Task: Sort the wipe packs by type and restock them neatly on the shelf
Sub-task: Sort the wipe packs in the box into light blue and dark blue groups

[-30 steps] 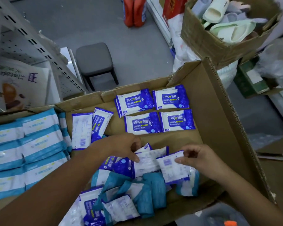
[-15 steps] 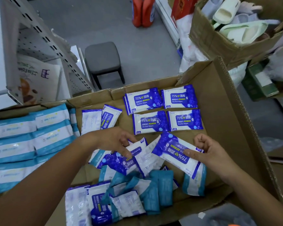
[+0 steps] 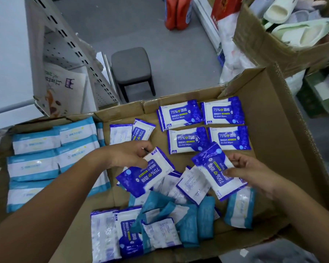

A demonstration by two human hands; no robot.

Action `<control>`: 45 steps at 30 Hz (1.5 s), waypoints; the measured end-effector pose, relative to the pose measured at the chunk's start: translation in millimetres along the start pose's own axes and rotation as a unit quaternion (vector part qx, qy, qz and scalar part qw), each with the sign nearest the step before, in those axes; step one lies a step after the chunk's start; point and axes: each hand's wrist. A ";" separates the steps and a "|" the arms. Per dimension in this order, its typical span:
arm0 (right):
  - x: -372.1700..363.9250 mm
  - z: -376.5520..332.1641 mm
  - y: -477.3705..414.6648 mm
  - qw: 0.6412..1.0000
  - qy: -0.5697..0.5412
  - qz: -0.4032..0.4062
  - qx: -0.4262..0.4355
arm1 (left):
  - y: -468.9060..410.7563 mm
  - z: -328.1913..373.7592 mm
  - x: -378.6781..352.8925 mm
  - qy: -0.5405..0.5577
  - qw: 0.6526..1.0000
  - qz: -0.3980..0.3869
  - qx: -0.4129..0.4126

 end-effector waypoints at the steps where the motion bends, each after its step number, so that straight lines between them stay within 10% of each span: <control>1: 0.6 -1.6 -1.7 1.000 0.000 0.000 -0.002 | -0.4 -0.1 -0.3 0.017 1.000 0.002 -0.005; 9: -7.7 -12.6 -16.3 0.997 -0.078 0.001 -0.003 | -10.5 -5.4 -11.1 0.108 0.990 0.075 -0.050; 19: -10.4 2.9 -27.7 0.998 -0.061 0.026 0.022 | -22.5 -21.1 -20.7 -0.062 0.997 0.034 -0.033; 29: 9.2 9.2 -26.6 0.986 0.148 0.021 -0.066 | -30.3 -15.9 -19.2 -0.252 0.966 0.036 -0.043; 35: 10.9 13.4 -25.5 0.910 0.386 -0.119 -0.092 | -32.4 -5.4 -23.8 -0.395 0.918 0.003 -0.050; 39: 5.6 14.9 -29.0 0.866 0.477 -0.134 -0.069 | -36.2 -3.4 -23.6 -0.389 0.919 -0.013 -0.055; 45: 54.4 -27.1 -19.5 0.911 0.411 -0.011 -0.008 | -39.1 36.4 -2.5 -0.273 0.955 0.055 -0.097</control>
Point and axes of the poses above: each hand's wrist, its own y-axis away from the middle knuckle, its own x-axis out of the back of the hand, z = x × y, and after that the axes turned 11 degrees about -z, right-handed
